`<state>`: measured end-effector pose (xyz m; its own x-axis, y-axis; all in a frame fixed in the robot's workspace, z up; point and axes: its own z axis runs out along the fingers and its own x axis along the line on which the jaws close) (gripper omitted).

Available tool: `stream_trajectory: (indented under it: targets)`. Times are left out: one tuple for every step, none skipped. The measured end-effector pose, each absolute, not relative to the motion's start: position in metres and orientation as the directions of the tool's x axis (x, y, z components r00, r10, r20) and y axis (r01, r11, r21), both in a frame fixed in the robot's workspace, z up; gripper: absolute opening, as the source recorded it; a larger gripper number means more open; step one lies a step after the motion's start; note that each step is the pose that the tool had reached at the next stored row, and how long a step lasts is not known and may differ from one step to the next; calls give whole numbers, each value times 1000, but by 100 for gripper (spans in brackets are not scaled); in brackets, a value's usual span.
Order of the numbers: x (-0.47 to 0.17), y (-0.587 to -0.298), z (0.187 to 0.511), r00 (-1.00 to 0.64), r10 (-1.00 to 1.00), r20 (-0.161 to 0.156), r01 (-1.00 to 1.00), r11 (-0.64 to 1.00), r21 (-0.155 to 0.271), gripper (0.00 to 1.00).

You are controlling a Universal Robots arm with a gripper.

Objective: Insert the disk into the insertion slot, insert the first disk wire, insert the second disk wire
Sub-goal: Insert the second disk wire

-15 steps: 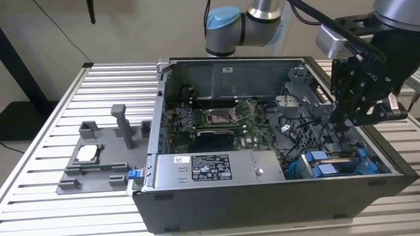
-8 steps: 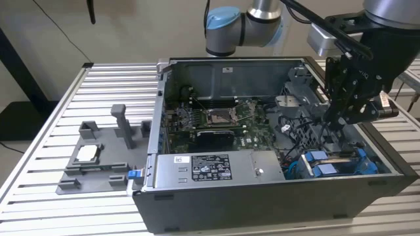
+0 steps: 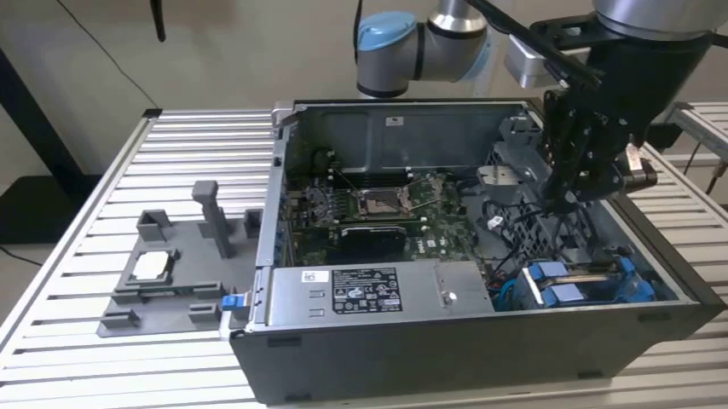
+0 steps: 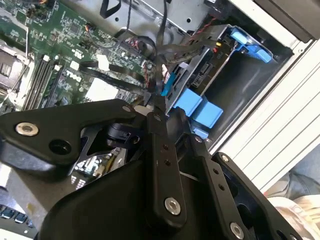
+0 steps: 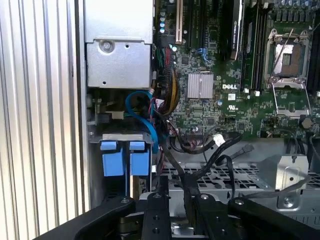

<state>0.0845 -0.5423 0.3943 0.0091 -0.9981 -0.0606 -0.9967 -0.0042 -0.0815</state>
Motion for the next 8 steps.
stream_trajectory:
  targets:
    - [84,-541,394,10,-998,-60,-996,-4,-90,27]
    - [83,-540,393,11,-998,-58,-995,-6,-98,27]
    - [83,-539,392,14,-998,-54,-994,-8,-105,27]
    - [82,-538,392,16,-999,-51,-994,-10,-112,27]
    - [82,-537,391,18,-999,-48,-993,-12,-116,27]
    - [81,-536,390,19,-999,-43,-993,-14,-120,27]
    - [80,-534,390,21,-999,-39,-992,-16,-124,27]
    - [79,-532,389,23,-999,-34,-992,-18,-128,27]
